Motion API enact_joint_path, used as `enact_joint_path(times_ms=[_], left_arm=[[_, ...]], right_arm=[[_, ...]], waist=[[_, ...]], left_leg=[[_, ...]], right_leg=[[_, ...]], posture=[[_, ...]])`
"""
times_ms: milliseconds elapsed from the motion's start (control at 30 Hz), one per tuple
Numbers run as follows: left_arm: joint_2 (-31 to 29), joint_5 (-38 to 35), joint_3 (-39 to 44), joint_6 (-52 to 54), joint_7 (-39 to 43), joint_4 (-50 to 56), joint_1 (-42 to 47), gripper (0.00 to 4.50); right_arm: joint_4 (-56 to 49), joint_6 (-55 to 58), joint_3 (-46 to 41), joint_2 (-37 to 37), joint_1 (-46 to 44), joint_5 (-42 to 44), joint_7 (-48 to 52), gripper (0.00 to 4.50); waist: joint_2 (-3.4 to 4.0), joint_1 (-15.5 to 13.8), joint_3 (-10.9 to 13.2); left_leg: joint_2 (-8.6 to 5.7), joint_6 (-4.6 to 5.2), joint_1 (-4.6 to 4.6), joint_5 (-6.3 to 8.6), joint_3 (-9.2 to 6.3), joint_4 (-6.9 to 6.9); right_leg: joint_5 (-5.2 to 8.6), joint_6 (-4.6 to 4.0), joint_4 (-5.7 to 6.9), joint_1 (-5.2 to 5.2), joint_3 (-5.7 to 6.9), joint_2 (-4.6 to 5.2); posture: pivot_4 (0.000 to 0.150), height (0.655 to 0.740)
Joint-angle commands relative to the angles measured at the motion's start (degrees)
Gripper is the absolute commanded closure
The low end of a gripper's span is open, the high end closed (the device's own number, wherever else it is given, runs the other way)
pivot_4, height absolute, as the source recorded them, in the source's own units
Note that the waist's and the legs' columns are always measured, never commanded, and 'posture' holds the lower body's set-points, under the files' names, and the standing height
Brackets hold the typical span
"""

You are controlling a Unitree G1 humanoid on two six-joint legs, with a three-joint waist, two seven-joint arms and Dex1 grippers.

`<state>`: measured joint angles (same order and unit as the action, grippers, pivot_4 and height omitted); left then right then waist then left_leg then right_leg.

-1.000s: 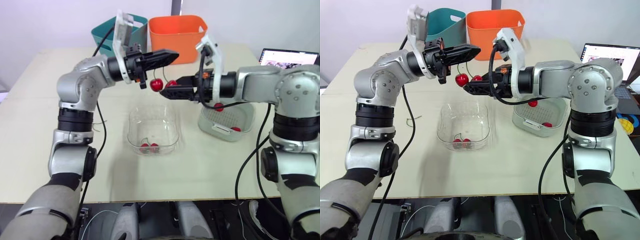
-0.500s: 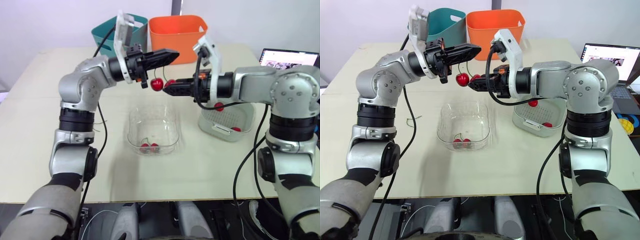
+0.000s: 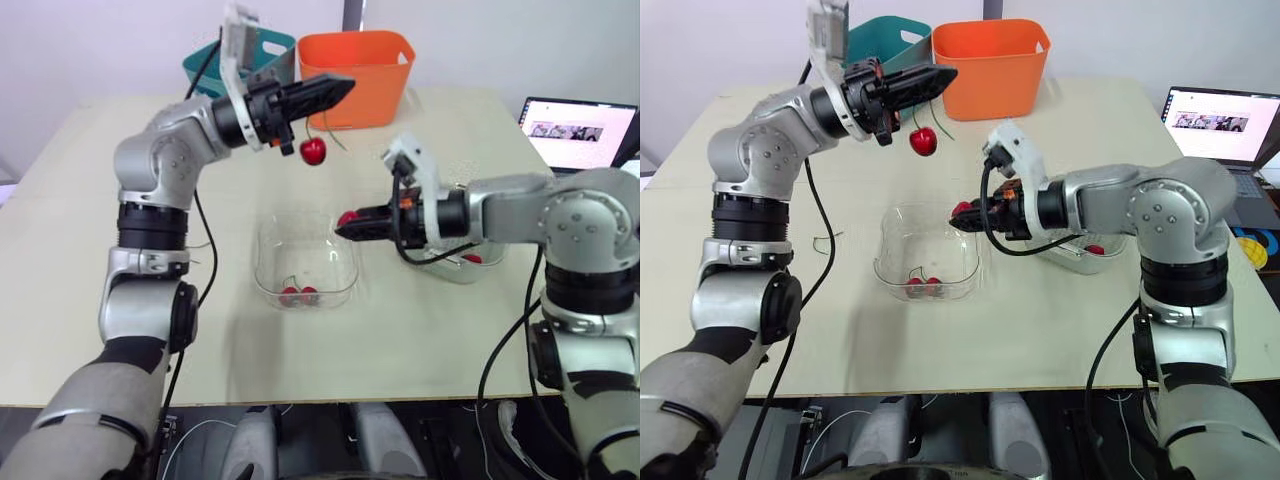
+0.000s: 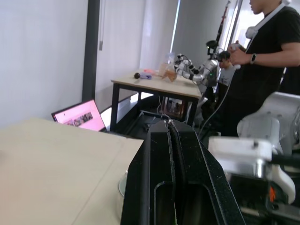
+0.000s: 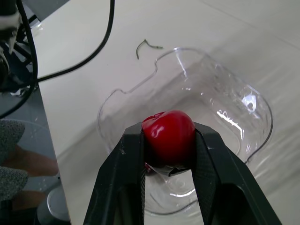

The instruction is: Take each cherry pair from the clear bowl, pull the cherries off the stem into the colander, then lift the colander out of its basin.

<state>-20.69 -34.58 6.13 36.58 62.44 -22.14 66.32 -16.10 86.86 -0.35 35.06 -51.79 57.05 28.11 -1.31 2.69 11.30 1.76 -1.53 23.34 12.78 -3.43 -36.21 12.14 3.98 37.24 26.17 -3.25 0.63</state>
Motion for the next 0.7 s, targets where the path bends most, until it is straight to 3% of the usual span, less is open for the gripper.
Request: enact_joint_path(times_ms=[33, 167, 433, 700], left_arm=[[-0.2, -0.9, 1.1, -0.9, 0.3, 1.1, 0.5, 4.50], [-0.4, 0.4, 0.0, -2.3, 0.3, 2.3, -1.3, 4.50], [-0.2, 3.2, -3.6, -5.7, 0.1, 7.1, -8.2, 4.50], [0.5, 4.2, -5.0, -7.3, 0.1, 6.6, -9.4, 4.50]], right_arm=[[-2.0, 0.1, -2.4, 1.1, -0.4, 0.3, 0.4, 3.44], [-1.4, -0.3, -5.8, 5.2, -0.2, -0.2, 1.6, 3.44], [5.9, -10.9, -8.6, 21.8, 6.2, -10.9, 6.2, 3.44], [9.0, -20.6, -6.1, 24.3, 15.1, -19.5, 8.8, 3.44]], waist=[[0.00, 0.0, 0.0], [0.00, -0.1, 0.0], [0.00, -0.2, 0.0], [0.00, -0.1, 0.0]], left_leg=[[0.00, 0.00, 0.00, 0.00, 0.00, 0.00], [-0.01, 0.00, 0.01, 0.00, 0.00, 0.00], [-0.02, 0.00, 0.03, 0.00, 0.02, 0.02], [-0.01, 0.00, -0.04, 0.00, 0.06, 0.03]], right_leg=[[0.00, 0.00, 0.00, 0.00, 0.00, 0.00], [0.00, 0.00, -0.02, 0.00, 0.00, 0.02], [0.02, 0.03, -0.14, -0.03, -0.01, 0.03], [0.04, 0.06, -0.10, -0.03, -0.06, -0.02]], posture=[[0.150, 0.7400], [0.150, 0.7400], [0.150, 0.7400], [0.150, 0.7400]])
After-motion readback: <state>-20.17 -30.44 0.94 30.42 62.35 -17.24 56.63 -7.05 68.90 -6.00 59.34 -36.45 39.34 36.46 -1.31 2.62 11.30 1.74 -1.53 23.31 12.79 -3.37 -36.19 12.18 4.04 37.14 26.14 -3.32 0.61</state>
